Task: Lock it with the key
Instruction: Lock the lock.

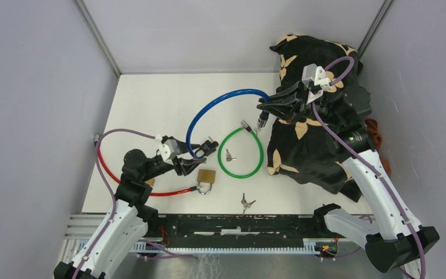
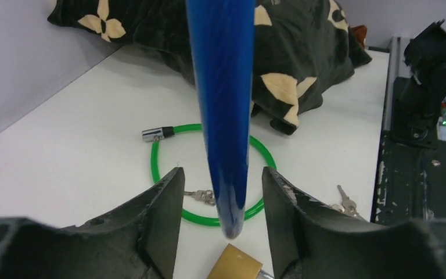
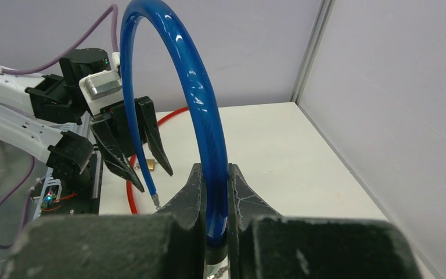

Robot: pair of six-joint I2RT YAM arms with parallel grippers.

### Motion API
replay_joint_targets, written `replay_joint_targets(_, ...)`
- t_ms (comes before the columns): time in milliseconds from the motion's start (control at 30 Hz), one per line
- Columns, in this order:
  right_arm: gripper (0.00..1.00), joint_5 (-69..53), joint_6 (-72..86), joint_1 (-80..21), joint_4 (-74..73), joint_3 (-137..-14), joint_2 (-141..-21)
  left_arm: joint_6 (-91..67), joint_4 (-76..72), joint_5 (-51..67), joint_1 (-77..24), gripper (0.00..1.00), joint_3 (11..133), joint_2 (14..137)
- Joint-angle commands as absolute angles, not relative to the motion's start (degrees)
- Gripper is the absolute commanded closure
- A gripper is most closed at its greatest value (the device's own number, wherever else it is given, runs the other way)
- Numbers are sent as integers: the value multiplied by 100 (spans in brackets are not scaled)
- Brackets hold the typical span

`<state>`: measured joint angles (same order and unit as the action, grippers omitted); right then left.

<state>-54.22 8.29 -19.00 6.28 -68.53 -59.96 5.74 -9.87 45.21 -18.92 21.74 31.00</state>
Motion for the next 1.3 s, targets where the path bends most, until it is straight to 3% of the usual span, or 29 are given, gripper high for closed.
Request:
replay_joint_targets(0,100,-5387,1412,-1886,1723,-6461,-5849,-961,-3238,4436,-2204,60,1777,3434)
replay_joint_targets(67,100,-5344,1663,-1883,2012,-6190,-5838,-1195,-3715,4173,-2465,94,1720,3505)
replay_joint_targets(100,100,-5345,1804,-1893,2196,-6073,-5822,-1262,-3700,4059,-2484,97,1741,3500)
replay_joint_targets(233,100,-4712,2840,-1983,3480,-5086,-5609,-2288,-3705,3264,-2492,98,2111,3466)
replay_joint_targets(333,100,-3568,3688,-2503,4887,-4183,-5585,-3416,-4093,2725,-2490,98,2589,3498)
replay_joint_targets(433,100,-2189,4229,-3322,5992,-3554,-5803,-3670,-4139,2484,-2490,98,2858,3430)
replay_joint_targets(567,100,-1443,4594,-4125,7201,-3463,-6531,-3673,-4182,2515,-2488,98,2884,3217)
replay_joint_targets(867,100,-961,5043,-4954,8247,-4163,-7910,-3342,-4476,2176,-2446,98,2382,2597)
replay_joint_targets(1267,100,-1171,5007,-5194,8476,-4611,-8317,-2654,-4152,1739,-2408,98,2241,2299)
